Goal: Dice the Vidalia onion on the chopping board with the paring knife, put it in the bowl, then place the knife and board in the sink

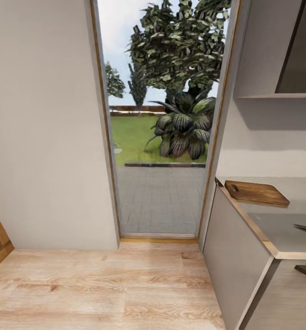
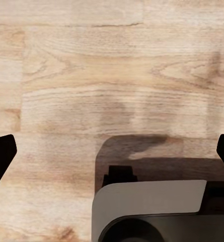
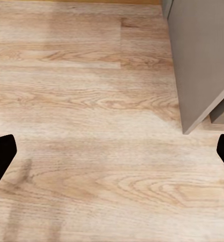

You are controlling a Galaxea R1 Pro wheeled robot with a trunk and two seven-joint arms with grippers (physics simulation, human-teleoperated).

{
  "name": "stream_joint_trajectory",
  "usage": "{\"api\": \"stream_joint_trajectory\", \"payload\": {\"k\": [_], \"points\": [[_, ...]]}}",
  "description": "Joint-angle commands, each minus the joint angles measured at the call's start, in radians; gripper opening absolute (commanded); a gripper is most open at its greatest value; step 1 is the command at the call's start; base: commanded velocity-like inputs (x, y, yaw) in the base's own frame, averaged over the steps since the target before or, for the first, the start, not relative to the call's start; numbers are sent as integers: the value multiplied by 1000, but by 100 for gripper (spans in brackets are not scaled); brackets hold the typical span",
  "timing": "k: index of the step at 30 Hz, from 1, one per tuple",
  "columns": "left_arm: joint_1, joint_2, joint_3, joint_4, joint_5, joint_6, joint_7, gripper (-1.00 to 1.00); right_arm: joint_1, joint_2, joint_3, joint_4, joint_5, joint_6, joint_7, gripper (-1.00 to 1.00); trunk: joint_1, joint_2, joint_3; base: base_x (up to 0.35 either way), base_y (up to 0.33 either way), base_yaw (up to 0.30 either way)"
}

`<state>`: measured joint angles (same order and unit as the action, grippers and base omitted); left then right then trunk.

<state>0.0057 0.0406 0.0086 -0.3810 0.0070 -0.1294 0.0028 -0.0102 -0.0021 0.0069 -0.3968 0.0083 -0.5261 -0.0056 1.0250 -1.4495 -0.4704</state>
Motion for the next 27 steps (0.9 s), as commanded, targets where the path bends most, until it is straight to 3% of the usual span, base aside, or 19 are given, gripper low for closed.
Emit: {"api": "stream_joint_trajectory", "payload": {"k": [1, 13, 27], "points": [[0, 0, 1, -1, 1, -1, 0, 100, -1, -1, 1, 1, 1, -3, -1, 100, 0, 0, -1, 0, 0, 0], [0, -2, 1, 1, 1, -1, 0, 100, -1, -3, 1, 1, -1, -2, -1, 100, 0, 0, -1, 0, 0, 0], [0, -2, 1, 2, 1, -1, 1, 100, -1, -3, 1, 2, -1, -2, -1, 100, -54, 98, 43, 0, 0, 0]]}}
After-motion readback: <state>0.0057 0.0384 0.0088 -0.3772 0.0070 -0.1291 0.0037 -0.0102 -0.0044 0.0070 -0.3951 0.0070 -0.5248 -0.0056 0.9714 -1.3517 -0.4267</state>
